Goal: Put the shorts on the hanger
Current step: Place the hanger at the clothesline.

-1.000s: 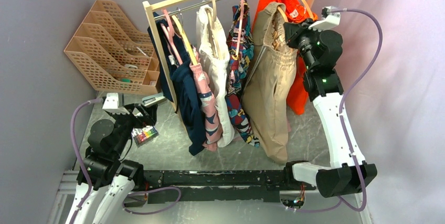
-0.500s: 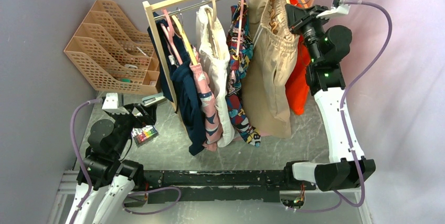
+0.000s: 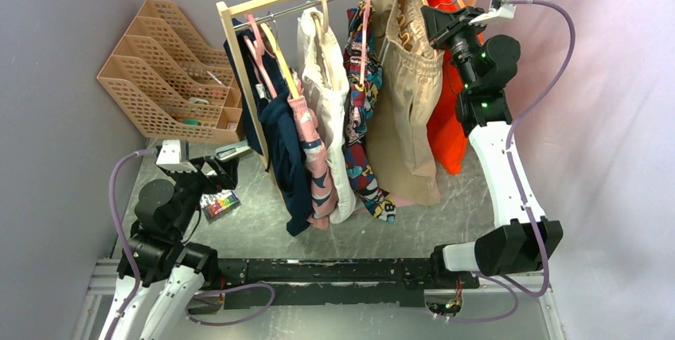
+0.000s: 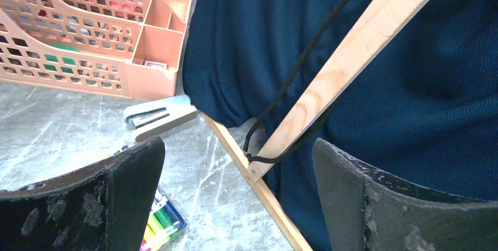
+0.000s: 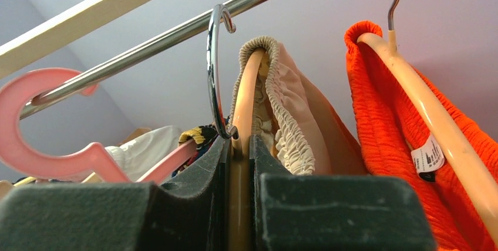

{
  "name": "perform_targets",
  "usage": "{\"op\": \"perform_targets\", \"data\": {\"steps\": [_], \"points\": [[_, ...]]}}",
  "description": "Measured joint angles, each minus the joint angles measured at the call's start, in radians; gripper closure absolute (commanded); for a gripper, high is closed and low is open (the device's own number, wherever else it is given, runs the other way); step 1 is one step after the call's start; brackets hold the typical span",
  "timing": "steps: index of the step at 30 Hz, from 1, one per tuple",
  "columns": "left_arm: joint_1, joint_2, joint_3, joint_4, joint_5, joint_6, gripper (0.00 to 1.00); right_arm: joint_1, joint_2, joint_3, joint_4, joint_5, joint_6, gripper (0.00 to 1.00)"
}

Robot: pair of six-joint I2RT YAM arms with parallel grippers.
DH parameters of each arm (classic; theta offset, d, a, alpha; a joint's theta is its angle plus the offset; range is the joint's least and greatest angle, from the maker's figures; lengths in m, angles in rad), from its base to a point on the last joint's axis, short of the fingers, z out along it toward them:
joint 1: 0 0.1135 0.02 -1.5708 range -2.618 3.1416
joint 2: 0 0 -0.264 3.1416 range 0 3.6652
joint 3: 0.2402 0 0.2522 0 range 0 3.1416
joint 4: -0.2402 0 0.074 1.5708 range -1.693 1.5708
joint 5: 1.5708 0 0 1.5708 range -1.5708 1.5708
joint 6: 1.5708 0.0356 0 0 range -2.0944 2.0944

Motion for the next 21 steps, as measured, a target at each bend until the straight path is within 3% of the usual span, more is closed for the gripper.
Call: {"op": "perform_targets", "data": {"steps": [15, 21], "points": [[0.000, 0.000, -0.005, 0.002, 0.001, 0.000, 0.01, 0.000, 0.044, -0.013, 0.119, 0.021, 0.034, 1.00], [0.000, 0.005, -0.005, 0.003, 0.001, 0.000, 0.01, 0.002, 0.088, 0.021, 0.121, 0.035, -0.027, 1.00]]}}
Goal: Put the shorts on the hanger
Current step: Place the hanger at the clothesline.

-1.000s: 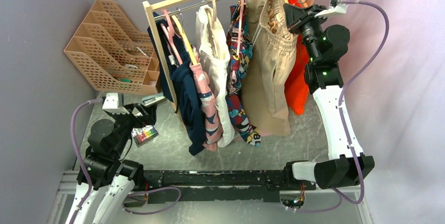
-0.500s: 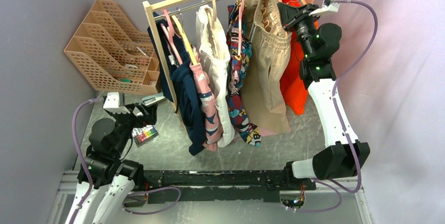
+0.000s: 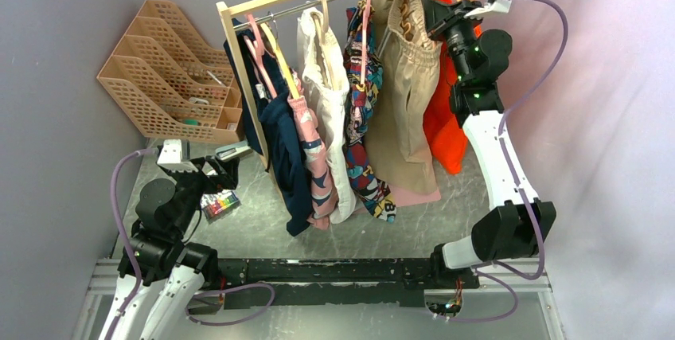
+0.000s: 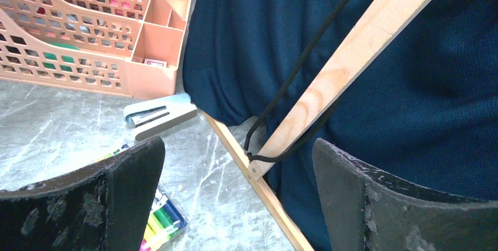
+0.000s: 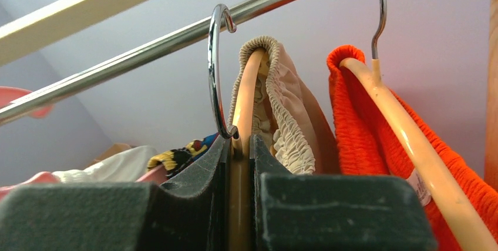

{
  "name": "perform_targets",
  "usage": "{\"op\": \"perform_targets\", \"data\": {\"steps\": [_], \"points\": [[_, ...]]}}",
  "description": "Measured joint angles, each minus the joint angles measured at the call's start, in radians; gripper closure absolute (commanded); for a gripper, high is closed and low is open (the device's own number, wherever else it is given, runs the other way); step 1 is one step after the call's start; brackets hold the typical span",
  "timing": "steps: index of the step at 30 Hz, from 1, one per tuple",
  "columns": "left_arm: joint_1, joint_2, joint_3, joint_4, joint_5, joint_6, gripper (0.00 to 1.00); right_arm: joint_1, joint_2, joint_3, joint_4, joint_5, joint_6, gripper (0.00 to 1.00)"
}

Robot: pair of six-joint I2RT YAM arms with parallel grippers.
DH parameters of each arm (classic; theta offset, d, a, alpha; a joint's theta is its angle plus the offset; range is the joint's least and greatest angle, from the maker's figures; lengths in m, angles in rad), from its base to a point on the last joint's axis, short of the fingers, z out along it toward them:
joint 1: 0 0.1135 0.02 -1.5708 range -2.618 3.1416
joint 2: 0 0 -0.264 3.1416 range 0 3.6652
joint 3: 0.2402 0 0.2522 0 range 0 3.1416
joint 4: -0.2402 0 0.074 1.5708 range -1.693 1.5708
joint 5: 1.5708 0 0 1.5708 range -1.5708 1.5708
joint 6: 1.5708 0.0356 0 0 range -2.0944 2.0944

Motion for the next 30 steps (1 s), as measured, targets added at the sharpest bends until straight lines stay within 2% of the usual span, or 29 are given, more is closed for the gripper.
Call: {"op": "perform_targets", "data": {"steps": [6, 30], "points": [[0.000, 0.009, 0.000, 0.003, 0.000, 0.000, 0.01, 0.002, 0.025, 0.005, 0.005, 0.014, -0.060, 1.00], [0.000, 0.014, -0.008, 0.007, 0.010, 0.009, 0.00, 0.005, 0.064, 0.005, 0.159, -0.002, -0.055, 1.00]]}}
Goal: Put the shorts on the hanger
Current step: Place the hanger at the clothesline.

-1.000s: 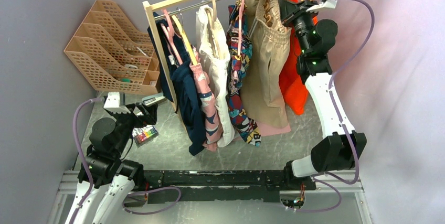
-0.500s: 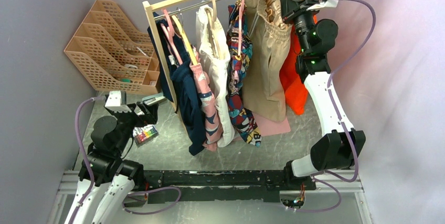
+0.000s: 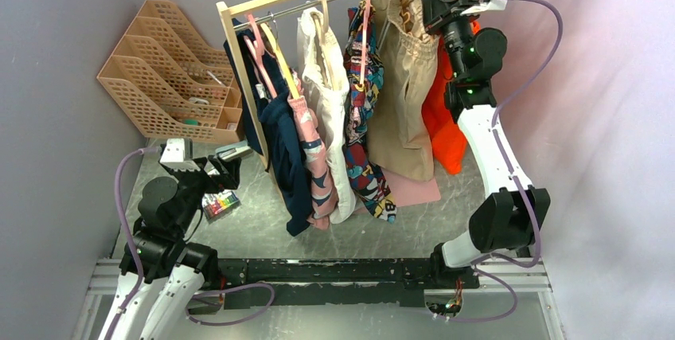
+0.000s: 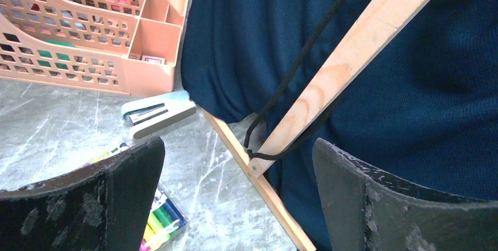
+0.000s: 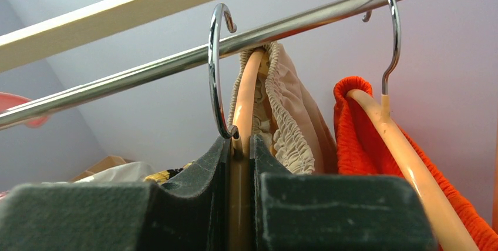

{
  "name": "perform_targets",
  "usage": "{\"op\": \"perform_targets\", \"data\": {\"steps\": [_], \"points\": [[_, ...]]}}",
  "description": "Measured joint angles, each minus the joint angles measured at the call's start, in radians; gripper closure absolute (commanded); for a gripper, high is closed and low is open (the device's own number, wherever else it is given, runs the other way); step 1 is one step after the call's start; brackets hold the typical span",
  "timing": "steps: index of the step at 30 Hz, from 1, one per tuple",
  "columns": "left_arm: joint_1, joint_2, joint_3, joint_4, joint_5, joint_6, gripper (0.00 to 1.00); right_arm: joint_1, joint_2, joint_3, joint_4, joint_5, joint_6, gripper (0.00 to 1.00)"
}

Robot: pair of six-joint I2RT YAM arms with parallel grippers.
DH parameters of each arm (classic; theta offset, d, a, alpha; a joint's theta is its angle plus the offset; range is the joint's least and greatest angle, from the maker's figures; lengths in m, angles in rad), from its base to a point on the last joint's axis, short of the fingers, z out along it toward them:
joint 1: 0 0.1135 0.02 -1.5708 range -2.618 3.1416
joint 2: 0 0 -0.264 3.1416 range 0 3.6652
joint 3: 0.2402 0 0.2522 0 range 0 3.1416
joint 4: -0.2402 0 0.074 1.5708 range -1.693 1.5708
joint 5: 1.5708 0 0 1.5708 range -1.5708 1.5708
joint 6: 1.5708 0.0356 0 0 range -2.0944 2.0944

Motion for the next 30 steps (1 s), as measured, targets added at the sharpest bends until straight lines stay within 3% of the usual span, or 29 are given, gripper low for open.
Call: {"op": "perform_targets", "data": {"steps": [30], "points": [[0.000, 0.000, 0.000, 0.004, 0.011, 0.006, 0.00, 0.039, 0.037, 0.101, -0.017, -0.061, -0.029, 1.00]]}}
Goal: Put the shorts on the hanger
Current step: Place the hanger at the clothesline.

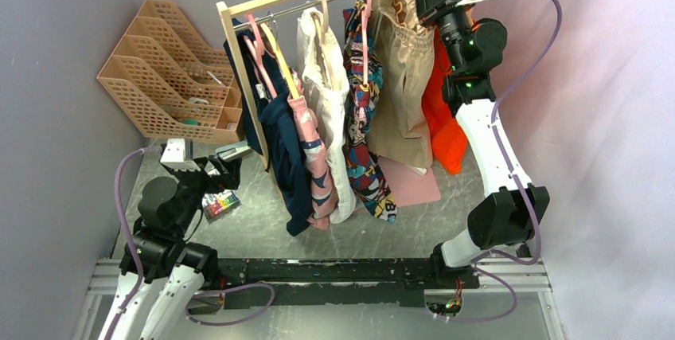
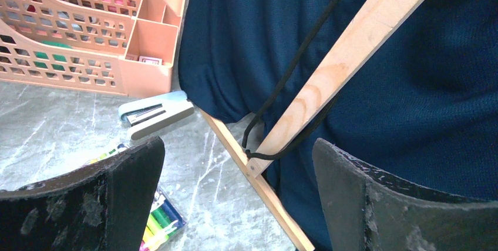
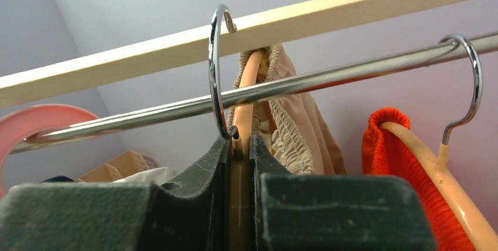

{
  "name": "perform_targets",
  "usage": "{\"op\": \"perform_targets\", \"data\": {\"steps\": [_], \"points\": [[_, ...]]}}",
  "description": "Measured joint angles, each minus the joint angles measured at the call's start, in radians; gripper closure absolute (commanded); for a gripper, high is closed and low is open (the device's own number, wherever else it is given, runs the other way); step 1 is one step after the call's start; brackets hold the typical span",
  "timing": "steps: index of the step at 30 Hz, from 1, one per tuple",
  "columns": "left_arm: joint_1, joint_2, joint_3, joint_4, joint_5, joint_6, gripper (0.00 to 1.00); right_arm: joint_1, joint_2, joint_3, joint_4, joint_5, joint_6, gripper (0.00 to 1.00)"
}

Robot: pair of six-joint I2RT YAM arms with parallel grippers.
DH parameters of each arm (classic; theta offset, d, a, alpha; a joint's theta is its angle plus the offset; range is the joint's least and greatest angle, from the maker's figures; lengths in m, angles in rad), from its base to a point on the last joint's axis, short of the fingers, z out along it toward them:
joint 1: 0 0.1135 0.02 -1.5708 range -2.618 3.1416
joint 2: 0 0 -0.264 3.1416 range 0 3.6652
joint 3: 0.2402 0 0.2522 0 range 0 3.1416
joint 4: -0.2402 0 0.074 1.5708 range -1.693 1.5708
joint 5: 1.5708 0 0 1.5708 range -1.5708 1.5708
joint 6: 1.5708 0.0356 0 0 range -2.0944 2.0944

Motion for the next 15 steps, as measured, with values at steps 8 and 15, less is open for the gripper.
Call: {"op": "perform_targets", "data": {"steps": [8, 15], "points": [[0.000, 0.000, 0.000, 0.000, 0.005, 0.000, 0.00, 0.000, -0.001, -0.065, 0.009, 0.000, 0.000, 1.00], [0.000, 0.002, 0.000, 0.001, 0.008, 0.000, 0.00, 0.000, -0.002, -0.069, 0.008, 0.000, 0.000, 1.00]]}}
